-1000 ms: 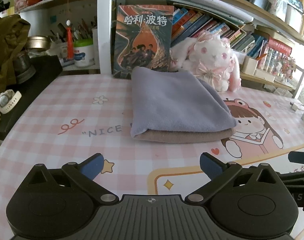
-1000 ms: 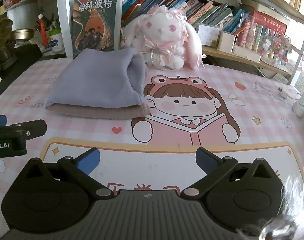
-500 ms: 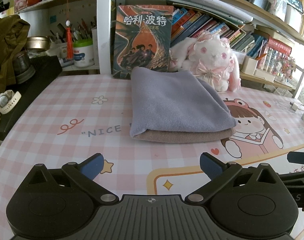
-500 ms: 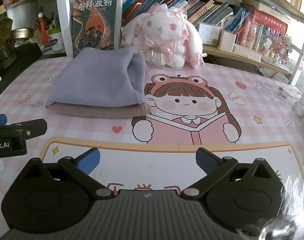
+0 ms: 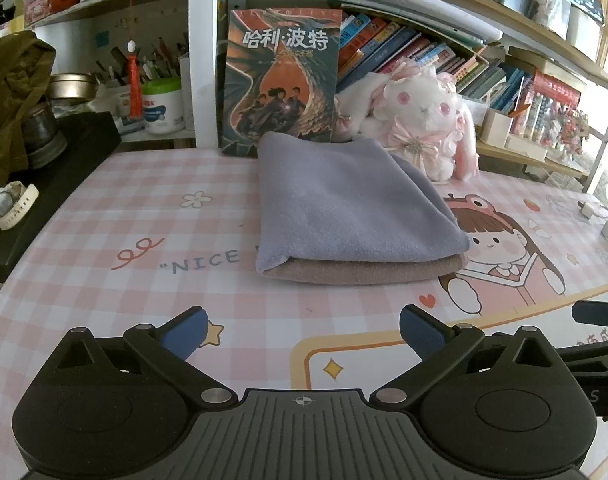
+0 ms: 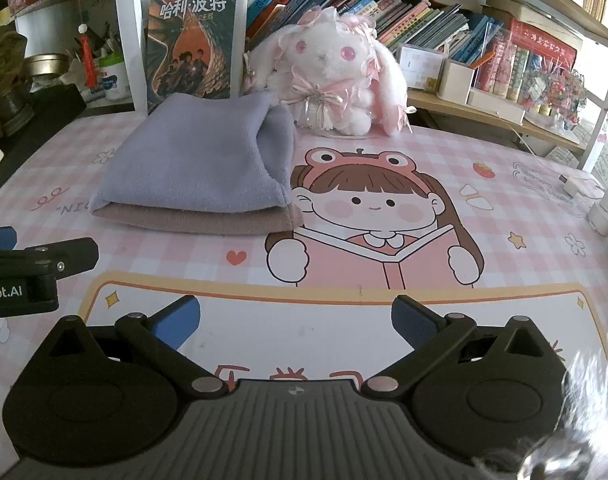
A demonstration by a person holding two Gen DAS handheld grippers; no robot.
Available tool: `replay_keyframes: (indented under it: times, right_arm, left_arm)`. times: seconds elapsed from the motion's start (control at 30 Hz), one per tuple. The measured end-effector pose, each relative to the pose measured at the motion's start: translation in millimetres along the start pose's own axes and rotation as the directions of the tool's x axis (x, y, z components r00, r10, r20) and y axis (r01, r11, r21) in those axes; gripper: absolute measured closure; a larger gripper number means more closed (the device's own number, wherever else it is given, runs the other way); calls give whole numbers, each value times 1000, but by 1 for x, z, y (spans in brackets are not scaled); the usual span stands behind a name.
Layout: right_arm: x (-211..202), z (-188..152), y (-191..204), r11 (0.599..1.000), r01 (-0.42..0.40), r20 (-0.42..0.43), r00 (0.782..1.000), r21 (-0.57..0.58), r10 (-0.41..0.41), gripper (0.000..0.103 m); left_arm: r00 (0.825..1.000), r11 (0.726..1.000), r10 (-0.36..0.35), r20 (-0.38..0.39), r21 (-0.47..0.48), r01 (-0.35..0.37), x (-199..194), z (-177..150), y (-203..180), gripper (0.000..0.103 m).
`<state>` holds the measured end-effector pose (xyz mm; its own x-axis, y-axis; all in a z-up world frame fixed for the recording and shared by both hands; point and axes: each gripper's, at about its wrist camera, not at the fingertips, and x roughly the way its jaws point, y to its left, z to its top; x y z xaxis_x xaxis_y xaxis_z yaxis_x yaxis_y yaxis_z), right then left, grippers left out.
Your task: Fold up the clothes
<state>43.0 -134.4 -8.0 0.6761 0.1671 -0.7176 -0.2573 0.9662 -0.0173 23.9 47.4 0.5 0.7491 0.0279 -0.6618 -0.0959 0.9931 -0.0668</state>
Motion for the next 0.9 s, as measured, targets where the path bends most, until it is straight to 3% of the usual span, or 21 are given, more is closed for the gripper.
replay_keyframes:
  times: [0.9]
  right_arm:
    - [0, 0, 2, 1000, -8, 8, 1000, -14, 8, 0]
  left_arm:
    - [1000, 1000, 11, 0, 3, -11, 0, 0, -3, 0]
